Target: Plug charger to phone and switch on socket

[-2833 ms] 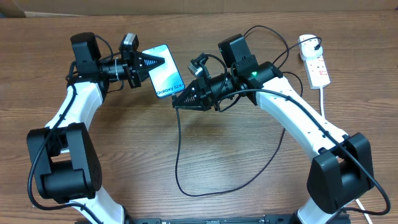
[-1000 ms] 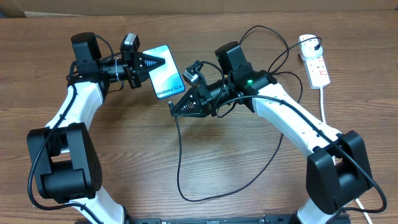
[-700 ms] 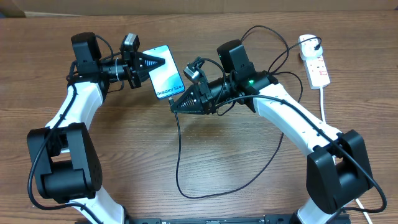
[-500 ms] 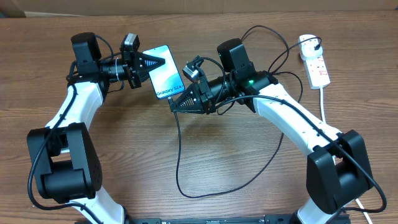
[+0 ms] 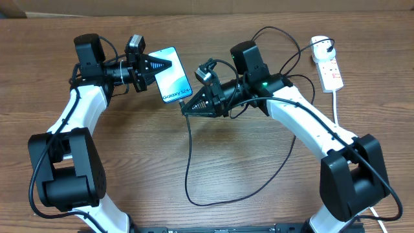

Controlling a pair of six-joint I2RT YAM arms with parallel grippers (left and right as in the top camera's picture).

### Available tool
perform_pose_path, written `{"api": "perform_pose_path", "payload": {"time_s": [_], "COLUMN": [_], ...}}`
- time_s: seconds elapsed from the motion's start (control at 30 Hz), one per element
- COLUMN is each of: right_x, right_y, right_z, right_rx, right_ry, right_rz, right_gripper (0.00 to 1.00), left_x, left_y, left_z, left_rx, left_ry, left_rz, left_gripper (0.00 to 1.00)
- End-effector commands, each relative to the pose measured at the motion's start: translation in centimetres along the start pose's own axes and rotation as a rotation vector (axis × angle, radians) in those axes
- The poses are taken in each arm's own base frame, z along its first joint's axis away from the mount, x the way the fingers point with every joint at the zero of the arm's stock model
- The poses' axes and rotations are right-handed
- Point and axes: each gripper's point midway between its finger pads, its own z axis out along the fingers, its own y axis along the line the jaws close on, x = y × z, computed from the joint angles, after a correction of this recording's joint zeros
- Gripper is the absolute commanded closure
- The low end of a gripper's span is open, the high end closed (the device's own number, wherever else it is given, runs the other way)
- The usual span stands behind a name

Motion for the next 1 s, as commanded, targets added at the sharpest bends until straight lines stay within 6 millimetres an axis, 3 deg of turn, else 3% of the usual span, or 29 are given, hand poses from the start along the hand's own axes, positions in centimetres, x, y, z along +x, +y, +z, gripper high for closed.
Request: {"api": "perform_pose_path", "payload": {"time_s": [0.0, 0.97], "right_x": [0.15, 0.18], "right_y": [0.25, 0.28], "right_z": [-0.22, -0.1], "right_rx": [-0.005, -0.005], "right_ry": [-0.001, 0.001], "right_rz": [-0.011, -0.01], "right_gripper": [0.96, 0.96], "left_x": [0.53, 0.81], "left_y": [-1.31, -1.28], "left_z": [0.16, 0.74], "left_rx": [0.017, 0.015], "left_ry": [0.041, 0.056], "left_rz": [0.025, 0.025], "left_gripper": [0.96, 0.96]}}
